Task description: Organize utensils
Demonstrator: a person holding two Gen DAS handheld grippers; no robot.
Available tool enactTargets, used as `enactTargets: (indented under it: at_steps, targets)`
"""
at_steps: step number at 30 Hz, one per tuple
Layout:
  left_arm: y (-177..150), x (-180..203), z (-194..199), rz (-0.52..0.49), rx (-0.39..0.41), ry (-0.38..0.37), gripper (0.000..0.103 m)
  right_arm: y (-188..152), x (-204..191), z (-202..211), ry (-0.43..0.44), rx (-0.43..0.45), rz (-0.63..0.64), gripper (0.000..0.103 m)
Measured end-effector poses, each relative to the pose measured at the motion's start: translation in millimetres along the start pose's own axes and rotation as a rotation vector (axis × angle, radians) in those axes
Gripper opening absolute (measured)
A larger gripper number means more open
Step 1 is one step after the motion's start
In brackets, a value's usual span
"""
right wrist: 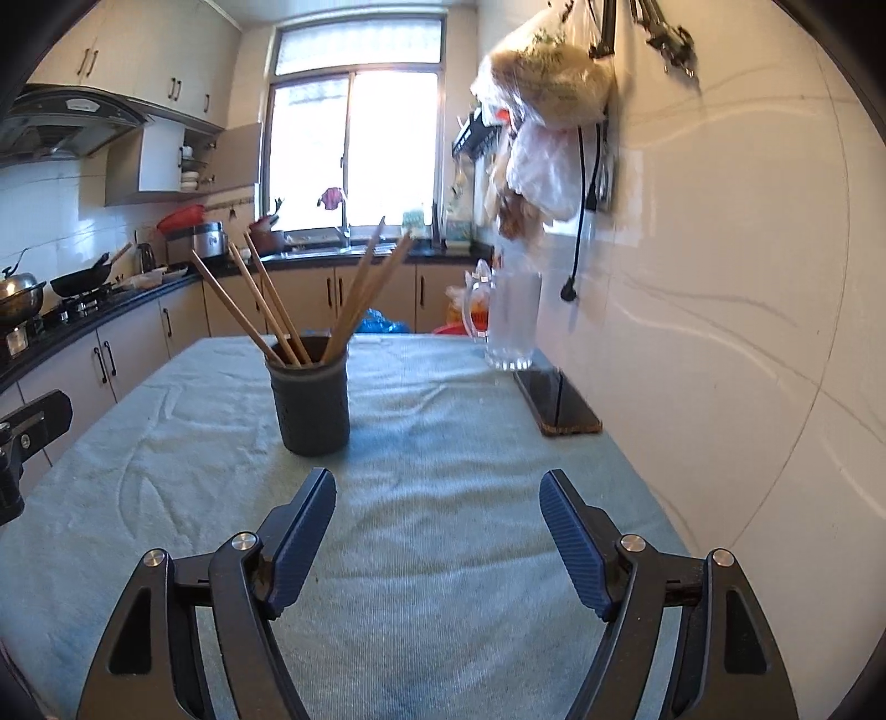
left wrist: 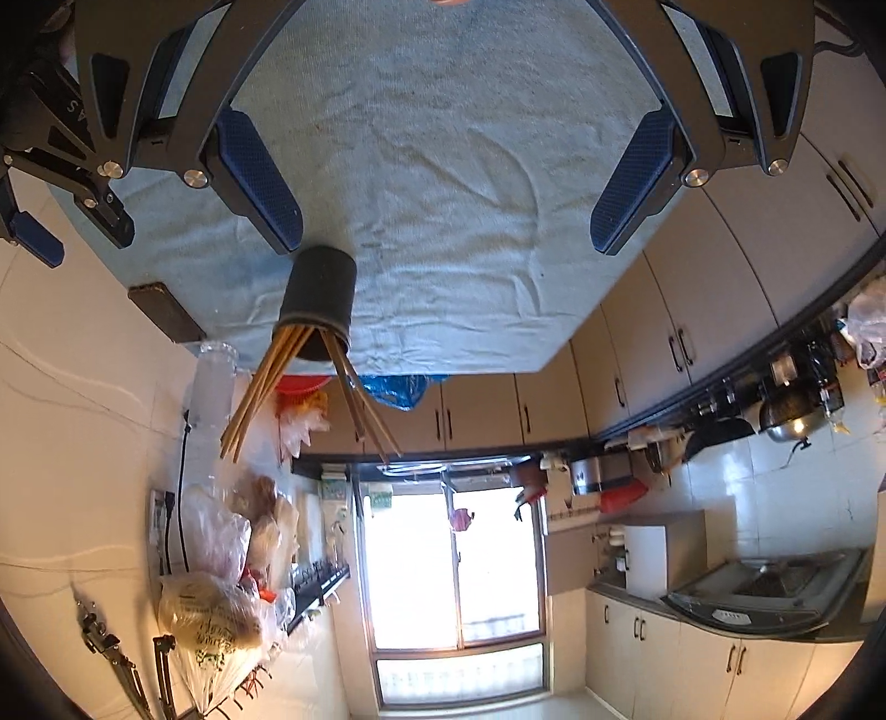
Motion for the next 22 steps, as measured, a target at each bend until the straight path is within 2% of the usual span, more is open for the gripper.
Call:
enactTargets:
  at_steps: [9,15,22]
  targets:
    - [10,-3,12,0.028,0.059,-0.011,0.103,12,-2,10,0.043,0.069,-0.02,0.084]
    - [1,3,3,0.021,0.0,-0.052,0.103,9,-6,3,0.045,0.038,-0.003,0.085]
    - [-6,1,-7,0.037,-0.035,-0.053,0.103,3,-3,-3,0.047,0.014,-0.001,0.086]
Point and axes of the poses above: each gripper's, at about its wrist camera, not at the fingertips, and z roughly against the way its jaws point, x to its right, y to its top, the point moved 10 cm from there along -z, roughly the way its jaws point, and after that the axes turned 9 degrees about y, right-handed, at the moved point
